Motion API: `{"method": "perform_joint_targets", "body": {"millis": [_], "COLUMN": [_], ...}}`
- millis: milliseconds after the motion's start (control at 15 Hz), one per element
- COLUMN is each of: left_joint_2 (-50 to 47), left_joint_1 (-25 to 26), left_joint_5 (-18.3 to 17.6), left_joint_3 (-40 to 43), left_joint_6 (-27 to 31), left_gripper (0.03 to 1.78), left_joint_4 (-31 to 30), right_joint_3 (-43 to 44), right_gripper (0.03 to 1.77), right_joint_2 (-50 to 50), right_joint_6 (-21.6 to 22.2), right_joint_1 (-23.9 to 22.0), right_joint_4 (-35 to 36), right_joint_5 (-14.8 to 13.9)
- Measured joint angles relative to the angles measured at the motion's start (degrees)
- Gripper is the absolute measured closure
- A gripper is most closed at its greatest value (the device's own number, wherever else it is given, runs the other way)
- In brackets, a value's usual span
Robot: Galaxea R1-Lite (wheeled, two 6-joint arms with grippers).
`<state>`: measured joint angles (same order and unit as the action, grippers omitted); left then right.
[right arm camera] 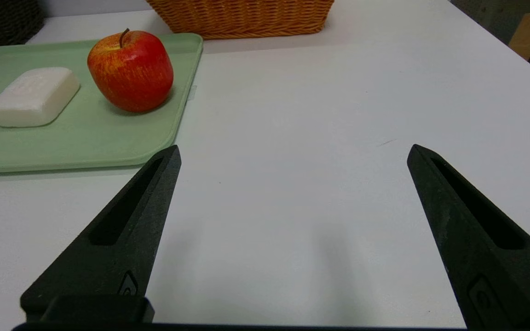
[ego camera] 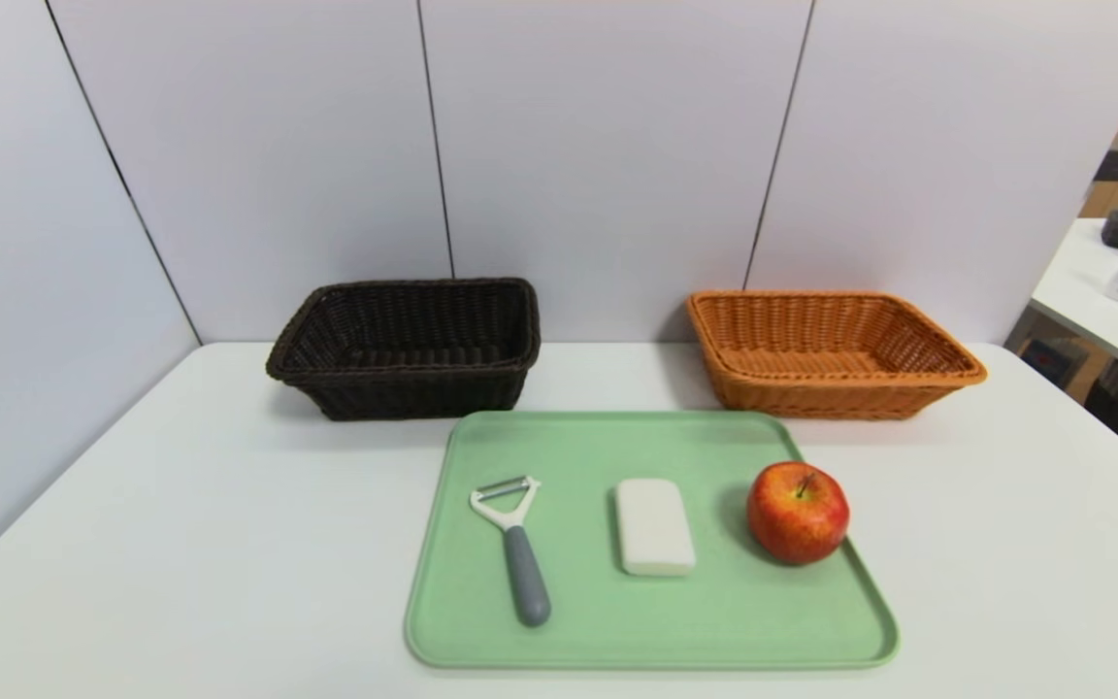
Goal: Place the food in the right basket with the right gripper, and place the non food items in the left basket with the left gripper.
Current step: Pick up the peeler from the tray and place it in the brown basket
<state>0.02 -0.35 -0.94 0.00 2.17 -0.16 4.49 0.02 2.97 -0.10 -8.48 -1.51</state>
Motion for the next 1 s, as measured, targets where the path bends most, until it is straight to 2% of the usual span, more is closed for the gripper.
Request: {"method": "perform_joint_targets", "body": {"millis": [733,1000], "left_joint_2": [0.0,0.0], "left_joint_1": [0.0,0.0], "left_joint_5": [0.0,-0.6], "left_joint_3": [0.0,-1.7], "left_joint_6": [0.1,-0.7], "left_gripper": [0.12,0.12], "left_joint_4": [0.1,0.8], "right_joint_3": [0.7,2.4], "right_gripper": [0.10,0.10], "right_joint_2": [0.0,0.2], "right_joint_6": [-0.2,0.0], "right_joint_1": [0.0,0.0], "right_joint_4": [-0.6,-0.7], "right_joint_5": [-0.3,-2.1]}}
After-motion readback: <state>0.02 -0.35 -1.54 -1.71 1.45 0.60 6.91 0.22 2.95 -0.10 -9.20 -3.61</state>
